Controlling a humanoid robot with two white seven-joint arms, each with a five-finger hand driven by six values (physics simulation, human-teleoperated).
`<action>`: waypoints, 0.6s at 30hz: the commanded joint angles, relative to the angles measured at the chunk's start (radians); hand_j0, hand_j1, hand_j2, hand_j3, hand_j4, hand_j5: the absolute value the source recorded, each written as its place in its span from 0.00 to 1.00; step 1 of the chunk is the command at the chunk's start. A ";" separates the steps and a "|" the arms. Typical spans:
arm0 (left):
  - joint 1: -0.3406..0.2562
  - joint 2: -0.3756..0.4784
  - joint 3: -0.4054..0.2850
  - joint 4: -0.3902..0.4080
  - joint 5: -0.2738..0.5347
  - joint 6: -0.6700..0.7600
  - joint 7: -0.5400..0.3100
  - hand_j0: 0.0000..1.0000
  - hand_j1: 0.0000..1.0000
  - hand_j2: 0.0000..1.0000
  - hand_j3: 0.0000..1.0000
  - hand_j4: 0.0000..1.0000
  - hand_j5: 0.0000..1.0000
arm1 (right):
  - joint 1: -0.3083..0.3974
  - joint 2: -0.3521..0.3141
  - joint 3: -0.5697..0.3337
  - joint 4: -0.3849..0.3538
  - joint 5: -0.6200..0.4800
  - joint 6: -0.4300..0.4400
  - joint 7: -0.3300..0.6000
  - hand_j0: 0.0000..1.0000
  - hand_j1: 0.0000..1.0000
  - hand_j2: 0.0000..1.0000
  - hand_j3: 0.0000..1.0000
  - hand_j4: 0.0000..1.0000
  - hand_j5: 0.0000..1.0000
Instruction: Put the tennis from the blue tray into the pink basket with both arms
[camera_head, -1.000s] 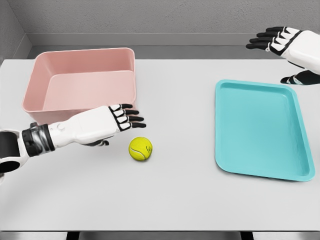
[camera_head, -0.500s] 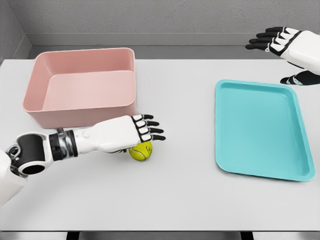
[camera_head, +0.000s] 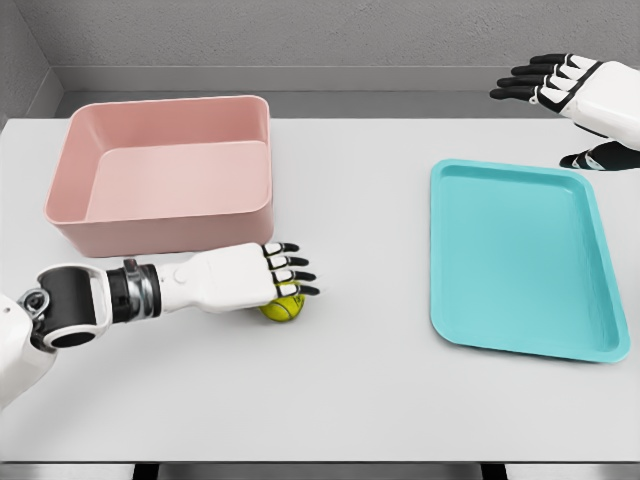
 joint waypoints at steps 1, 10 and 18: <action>-0.002 0.002 -0.006 0.000 -0.012 0.002 -0.012 1.00 1.00 1.00 1.00 1.00 1.00 | 0.000 -0.001 0.000 0.000 -0.006 0.002 -0.001 1.00 1.00 1.00 1.00 1.00 1.00; 0.005 -0.009 -0.015 0.001 -0.022 0.002 -0.041 1.00 1.00 1.00 1.00 1.00 1.00 | 0.002 -0.001 0.000 0.000 -0.006 0.002 -0.001 1.00 1.00 1.00 1.00 1.00 1.00; 0.003 -0.007 -0.032 0.000 -0.021 0.002 -0.047 0.61 0.61 0.61 0.61 0.61 0.61 | 0.003 -0.001 0.000 0.000 -0.006 0.002 -0.001 1.00 1.00 1.00 1.00 1.00 1.00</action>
